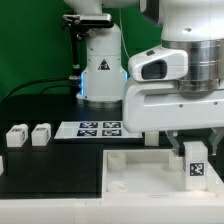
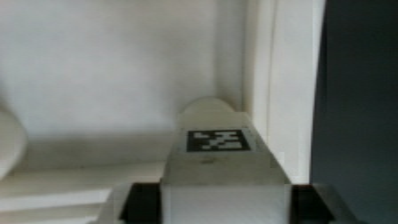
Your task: Assemble one leg
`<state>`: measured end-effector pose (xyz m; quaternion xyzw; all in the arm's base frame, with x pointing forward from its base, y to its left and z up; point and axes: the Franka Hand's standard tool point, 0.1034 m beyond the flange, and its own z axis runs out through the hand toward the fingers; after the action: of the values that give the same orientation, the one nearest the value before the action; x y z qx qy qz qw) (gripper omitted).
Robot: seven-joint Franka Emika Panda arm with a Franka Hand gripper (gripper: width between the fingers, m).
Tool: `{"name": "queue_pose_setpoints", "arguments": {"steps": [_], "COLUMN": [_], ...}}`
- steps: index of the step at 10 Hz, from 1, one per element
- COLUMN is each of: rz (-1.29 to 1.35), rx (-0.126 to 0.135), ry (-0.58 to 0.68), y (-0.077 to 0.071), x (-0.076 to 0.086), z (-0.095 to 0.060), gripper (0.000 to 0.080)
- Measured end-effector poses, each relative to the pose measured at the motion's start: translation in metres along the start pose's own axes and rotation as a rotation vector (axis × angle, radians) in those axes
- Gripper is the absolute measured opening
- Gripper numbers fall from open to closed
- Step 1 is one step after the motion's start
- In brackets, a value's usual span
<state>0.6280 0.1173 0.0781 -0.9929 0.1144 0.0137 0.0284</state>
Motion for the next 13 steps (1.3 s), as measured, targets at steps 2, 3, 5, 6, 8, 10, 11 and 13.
{"name": "queue_pose_setpoints", "arguments": {"steps": [2, 3, 5, 6, 8, 10, 11, 13], "rz": [0.314, 0.463, 0.727, 0.891, 1.086, 1.134, 1.132, 1.068], "rx": [-0.008, 0.001, 0.012, 0.017, 0.017, 0.030, 0.030, 0.029], "ry": [0.006, 0.002, 0.004, 0.009, 0.010, 0.005, 0.005, 0.005], "y": [-0.0019, -0.0022, -0.0036, -0.0046, -0.0042, -0.0014, -0.0022, -0.0021], "x": [-0.0032, -0.0032, -0.0021, -0.0017, -0.0002, 0.0020, 0.0017, 0.0017], "z": [0.0002, 0.0005, 0.0005, 0.0004, 0.0002, 0.0002, 0.0004, 0.0004], "gripper": [0.0290, 0.0290, 0.0291, 0.0291, 0.0291, 0.0291, 0.0370, 0.0551]}}
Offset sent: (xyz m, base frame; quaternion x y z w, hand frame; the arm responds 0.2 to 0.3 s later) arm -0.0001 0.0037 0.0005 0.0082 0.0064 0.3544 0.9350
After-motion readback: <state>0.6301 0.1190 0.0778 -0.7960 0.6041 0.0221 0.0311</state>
